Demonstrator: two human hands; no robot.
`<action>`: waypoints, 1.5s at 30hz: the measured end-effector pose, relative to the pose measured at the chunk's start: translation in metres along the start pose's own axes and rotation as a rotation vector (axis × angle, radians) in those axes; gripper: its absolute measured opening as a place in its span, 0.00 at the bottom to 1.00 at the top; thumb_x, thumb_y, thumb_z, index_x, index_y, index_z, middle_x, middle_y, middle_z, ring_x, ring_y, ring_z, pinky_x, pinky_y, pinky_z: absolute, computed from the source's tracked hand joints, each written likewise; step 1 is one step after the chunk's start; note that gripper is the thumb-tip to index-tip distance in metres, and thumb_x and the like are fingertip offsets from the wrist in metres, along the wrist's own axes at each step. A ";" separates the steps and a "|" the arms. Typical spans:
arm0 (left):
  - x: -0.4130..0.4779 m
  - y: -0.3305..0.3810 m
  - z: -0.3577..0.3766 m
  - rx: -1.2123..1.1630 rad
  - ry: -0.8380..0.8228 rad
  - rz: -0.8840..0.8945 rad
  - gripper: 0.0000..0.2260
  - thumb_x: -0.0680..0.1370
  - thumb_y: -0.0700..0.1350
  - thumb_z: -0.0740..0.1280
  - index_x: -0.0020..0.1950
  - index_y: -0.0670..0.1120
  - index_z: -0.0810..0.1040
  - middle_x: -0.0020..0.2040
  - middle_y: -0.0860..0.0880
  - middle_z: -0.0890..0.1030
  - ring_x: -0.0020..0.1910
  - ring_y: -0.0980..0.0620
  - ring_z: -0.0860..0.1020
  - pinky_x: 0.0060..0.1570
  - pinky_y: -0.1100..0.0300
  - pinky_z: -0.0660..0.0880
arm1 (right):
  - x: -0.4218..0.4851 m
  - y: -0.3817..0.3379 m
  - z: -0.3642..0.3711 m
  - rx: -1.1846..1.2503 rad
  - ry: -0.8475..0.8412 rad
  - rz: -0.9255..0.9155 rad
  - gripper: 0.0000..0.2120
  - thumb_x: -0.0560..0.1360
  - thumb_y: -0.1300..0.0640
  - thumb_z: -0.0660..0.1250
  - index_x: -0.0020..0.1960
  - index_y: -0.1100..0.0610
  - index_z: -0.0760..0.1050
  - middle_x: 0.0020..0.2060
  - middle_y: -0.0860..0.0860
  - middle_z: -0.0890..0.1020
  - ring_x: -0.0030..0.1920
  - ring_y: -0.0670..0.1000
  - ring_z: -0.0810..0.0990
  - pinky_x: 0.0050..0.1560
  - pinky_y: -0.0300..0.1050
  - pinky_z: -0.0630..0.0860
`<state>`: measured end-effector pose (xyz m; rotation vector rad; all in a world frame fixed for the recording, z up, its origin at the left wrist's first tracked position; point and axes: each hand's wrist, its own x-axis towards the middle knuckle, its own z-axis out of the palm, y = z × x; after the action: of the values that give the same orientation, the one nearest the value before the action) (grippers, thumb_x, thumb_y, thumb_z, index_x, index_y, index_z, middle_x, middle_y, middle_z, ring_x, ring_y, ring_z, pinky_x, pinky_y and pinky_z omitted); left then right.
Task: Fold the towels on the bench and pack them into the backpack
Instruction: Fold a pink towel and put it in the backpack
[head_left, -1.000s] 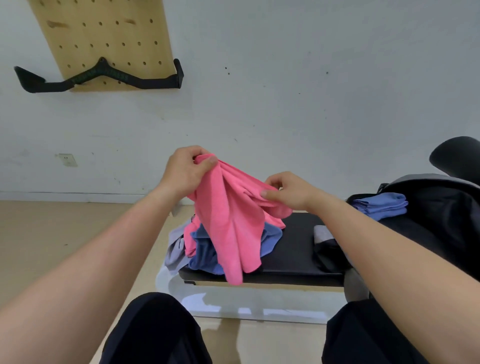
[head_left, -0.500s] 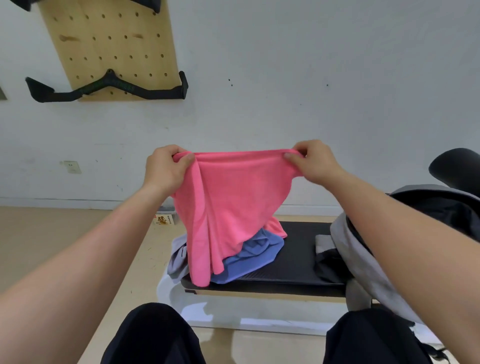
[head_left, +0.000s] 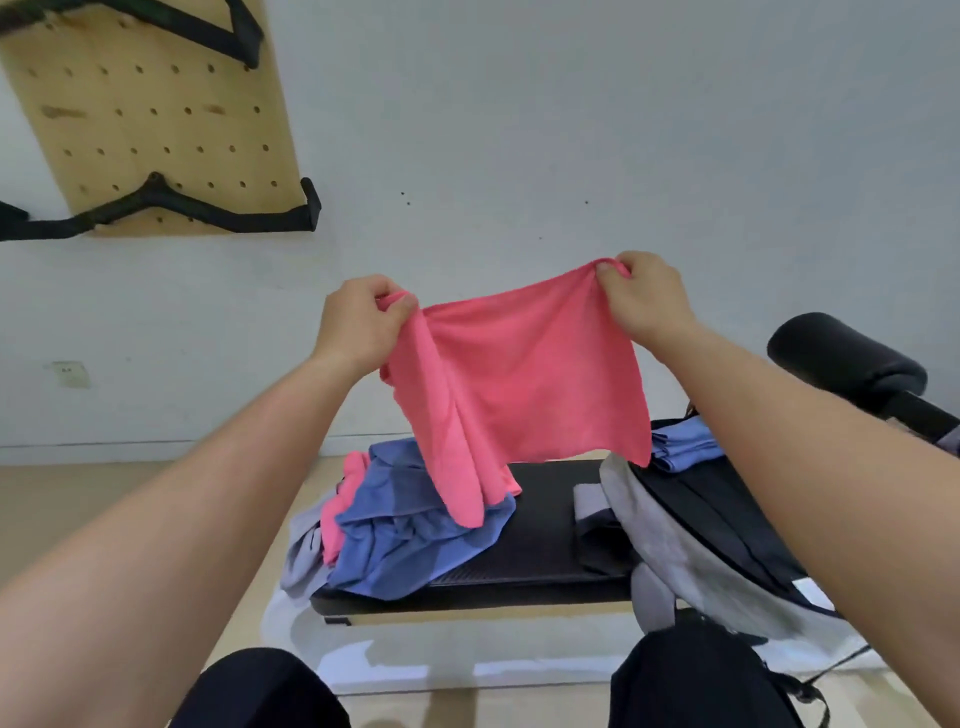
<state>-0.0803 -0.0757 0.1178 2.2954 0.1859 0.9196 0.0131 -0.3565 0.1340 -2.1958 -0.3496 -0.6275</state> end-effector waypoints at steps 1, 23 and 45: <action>-0.004 -0.009 0.000 0.043 0.013 -0.007 0.07 0.79 0.47 0.67 0.46 0.46 0.82 0.42 0.50 0.81 0.43 0.49 0.78 0.42 0.61 0.69 | -0.003 0.010 0.000 -0.028 0.012 0.021 0.17 0.80 0.54 0.58 0.33 0.57 0.66 0.29 0.51 0.71 0.35 0.55 0.69 0.32 0.48 0.62; -0.100 -0.054 0.106 -0.364 -0.397 -0.321 0.10 0.75 0.34 0.62 0.41 0.46 0.79 0.31 0.46 0.78 0.30 0.45 0.77 0.34 0.54 0.81 | -0.107 0.049 0.126 0.199 -0.426 0.390 0.10 0.66 0.56 0.77 0.34 0.54 0.76 0.30 0.52 0.79 0.33 0.54 0.78 0.32 0.46 0.74; -0.114 -0.075 0.151 -0.645 -0.343 -0.289 0.02 0.75 0.39 0.74 0.46 0.46 0.84 0.35 0.45 0.85 0.34 0.49 0.84 0.37 0.63 0.78 | -0.136 0.087 0.155 0.717 -0.479 0.241 0.10 0.80 0.61 0.65 0.56 0.52 0.83 0.46 0.48 0.87 0.50 0.49 0.85 0.47 0.46 0.82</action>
<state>-0.0580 -0.1357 -0.0754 1.7250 0.0555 0.3517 -0.0127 -0.2974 -0.0802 -1.6221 -0.4587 0.1634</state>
